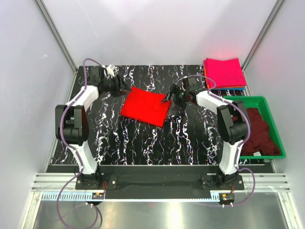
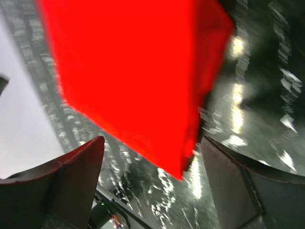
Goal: Fold and stack the t-shirts
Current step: Fold the tshirt, then neatly place the folded tshirt to the corner
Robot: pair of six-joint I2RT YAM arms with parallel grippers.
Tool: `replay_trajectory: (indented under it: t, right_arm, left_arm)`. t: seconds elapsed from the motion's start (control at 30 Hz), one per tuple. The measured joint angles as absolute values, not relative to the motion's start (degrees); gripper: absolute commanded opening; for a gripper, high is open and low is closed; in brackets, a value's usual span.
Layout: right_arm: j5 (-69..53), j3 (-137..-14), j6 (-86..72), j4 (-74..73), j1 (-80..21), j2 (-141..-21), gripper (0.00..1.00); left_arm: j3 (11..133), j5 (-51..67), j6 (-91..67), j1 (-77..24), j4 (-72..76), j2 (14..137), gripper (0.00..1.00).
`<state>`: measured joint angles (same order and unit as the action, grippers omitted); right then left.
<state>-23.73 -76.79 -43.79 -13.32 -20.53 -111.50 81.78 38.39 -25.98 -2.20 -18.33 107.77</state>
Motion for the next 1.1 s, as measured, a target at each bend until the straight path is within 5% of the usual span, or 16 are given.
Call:
replay_trajectory:
  t: [0.27, 0.87, 1.1]
  right_arm:
    - [-20.1, -76.9, -43.3, -18.6, -21.0, -115.8, 0.91]
    - [-23.5, -79.3, -39.3, -6.8, -22.9, -121.2, 0.67]
    - [-19.6, -74.6, -42.2, -1.5, -25.3, -118.7, 0.73]
  left_arm:
    - [69.0, 35.7, -26.2, -3.5, -17.8, 111.4, 0.55]
    - [72.6, 30.5, -30.5, -3.5, -25.9, 111.9, 0.56]
    - [74.4, 29.1, -30.5, -3.5, -29.5, 112.1, 0.56]
